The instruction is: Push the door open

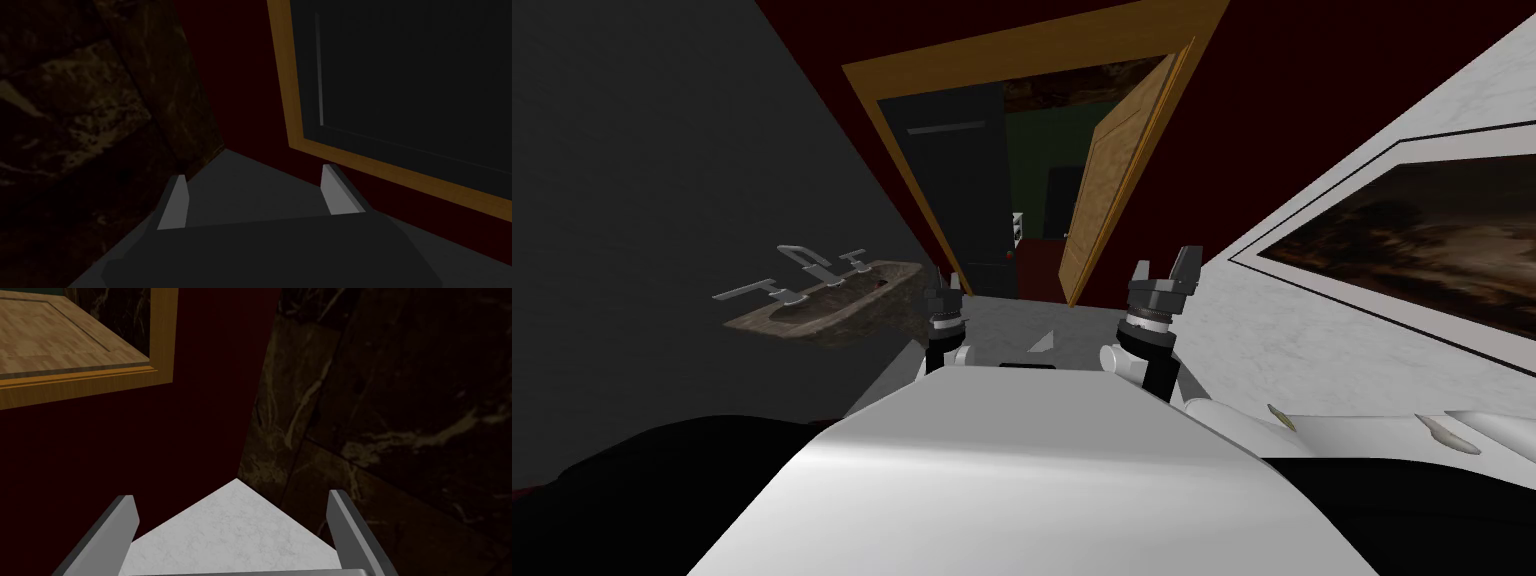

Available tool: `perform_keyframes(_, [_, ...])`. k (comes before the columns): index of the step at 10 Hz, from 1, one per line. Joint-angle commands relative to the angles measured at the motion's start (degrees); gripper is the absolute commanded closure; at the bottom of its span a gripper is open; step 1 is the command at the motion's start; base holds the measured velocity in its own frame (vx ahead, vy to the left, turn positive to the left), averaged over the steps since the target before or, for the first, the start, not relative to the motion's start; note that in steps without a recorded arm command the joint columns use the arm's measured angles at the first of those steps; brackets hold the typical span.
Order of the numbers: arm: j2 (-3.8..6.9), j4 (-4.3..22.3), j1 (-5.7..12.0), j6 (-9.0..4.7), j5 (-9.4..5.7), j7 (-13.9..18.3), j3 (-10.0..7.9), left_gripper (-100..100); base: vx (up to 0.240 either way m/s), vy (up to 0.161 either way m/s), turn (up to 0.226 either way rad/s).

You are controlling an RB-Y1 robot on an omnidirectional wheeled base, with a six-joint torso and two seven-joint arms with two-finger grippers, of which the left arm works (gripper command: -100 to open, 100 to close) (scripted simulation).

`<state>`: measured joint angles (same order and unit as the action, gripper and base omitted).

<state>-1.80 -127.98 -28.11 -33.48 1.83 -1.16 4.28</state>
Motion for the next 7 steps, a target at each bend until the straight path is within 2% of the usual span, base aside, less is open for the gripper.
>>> perform_keyframes(1, [0.68,1.7,0.62,-0.39,0.02,-1.2,0.00,-100,-0.011,-0.089,-0.015])
perform_keyframes(6, [2.54,7.3,2.67,-1.68,0.10,-5.0,0.02,-100,0.128,0.010,0.007])
perform_keyframes(7, [3.08,9.2,3.33,-2.10,0.12,-6.2,0.02,-100,0.110,-0.010,0.005])
